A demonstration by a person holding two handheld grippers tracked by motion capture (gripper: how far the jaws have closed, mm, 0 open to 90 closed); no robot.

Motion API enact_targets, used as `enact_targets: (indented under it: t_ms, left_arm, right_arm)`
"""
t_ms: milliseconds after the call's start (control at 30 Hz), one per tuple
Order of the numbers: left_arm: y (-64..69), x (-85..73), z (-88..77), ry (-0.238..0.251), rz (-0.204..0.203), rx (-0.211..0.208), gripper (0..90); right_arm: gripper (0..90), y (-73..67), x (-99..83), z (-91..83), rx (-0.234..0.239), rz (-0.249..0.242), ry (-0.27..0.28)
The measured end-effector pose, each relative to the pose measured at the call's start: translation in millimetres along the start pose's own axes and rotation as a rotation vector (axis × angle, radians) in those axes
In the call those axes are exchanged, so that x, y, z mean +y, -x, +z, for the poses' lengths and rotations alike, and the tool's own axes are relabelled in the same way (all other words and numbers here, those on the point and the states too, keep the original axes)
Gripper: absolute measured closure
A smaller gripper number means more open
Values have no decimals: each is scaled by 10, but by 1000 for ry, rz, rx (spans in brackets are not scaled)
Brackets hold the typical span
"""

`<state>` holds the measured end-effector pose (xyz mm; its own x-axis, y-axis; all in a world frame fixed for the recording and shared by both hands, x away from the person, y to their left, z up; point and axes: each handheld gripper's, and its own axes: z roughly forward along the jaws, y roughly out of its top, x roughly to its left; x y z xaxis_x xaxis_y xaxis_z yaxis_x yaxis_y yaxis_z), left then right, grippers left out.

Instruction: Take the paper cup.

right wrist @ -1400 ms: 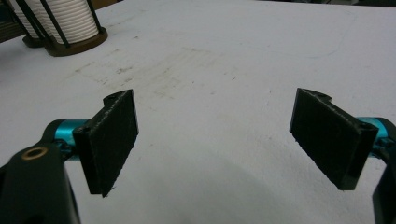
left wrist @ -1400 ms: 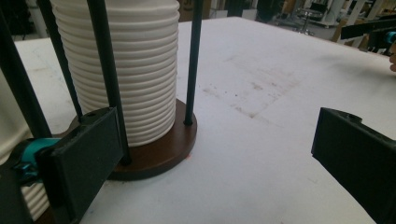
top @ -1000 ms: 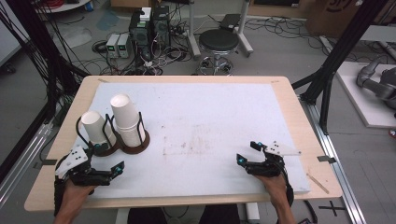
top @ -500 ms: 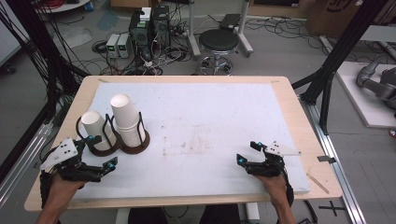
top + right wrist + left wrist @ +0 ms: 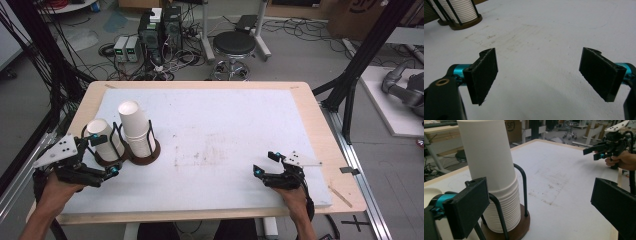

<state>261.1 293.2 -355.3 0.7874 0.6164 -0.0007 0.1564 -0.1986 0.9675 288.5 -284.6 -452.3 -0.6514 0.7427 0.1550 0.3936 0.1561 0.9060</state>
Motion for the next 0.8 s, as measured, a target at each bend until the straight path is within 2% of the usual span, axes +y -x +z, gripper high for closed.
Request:
enact_targets:
  t_ms: [233, 500, 800]
  left_arm:
    - [-91, 189, 16, -31, 35, -51, 18]
    - [-189, 381, -4, -50, 67, -64, 18]
    - [-324, 584, 48, -78, 79, -90, 18]
  right_arm:
    - [157, 2, 2, 4, -2, -1, -4]
    - [157, -3, 4, 7, -1, 2, -8]
    - [157, -8, 4, 7, -3, 5, -8]
